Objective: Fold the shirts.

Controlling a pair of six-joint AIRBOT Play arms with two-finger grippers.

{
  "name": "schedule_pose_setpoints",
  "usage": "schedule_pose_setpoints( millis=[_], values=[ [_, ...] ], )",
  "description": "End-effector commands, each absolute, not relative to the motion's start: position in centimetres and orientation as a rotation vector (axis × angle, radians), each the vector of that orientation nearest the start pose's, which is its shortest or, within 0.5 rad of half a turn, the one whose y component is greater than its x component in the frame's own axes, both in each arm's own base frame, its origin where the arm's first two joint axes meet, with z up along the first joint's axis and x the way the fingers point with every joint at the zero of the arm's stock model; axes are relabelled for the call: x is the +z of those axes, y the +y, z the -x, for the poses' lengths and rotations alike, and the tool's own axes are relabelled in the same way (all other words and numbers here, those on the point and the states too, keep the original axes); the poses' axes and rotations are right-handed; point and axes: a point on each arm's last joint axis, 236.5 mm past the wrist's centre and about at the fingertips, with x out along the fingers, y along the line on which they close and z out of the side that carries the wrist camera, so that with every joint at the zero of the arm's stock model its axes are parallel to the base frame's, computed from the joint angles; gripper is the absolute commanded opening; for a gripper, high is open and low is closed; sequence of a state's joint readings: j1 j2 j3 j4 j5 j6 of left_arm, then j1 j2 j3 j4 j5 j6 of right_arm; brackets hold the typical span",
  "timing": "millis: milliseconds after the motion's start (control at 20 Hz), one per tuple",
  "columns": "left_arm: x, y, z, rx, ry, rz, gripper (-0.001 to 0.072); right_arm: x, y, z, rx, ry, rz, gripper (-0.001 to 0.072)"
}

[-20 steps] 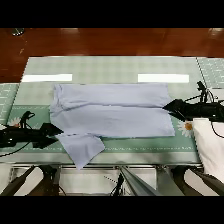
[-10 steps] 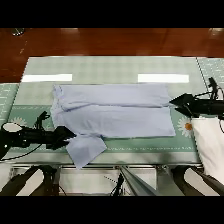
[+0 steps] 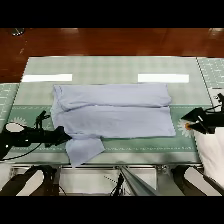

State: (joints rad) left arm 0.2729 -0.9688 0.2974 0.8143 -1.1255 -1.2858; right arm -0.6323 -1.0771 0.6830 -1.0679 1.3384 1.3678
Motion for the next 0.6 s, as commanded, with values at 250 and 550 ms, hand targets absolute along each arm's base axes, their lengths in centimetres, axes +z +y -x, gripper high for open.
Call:
schedule_pose_setpoints(
  millis=[250, 550],
  values=[
    [-7.7, -10.5, -19.9, -0.297, 1.5, 0.831, 0.0022, -8.6, 0.2, -20.3, -0.027, 1.621, -0.744, 0.0619],
    [-7.7, -10.5, -19.9, -0.298, 1.502, 0.831, 0.0022, -9.6, 1.8, -23.6, 0.02, 1.537, -0.852, 0.0618]
  ],
)
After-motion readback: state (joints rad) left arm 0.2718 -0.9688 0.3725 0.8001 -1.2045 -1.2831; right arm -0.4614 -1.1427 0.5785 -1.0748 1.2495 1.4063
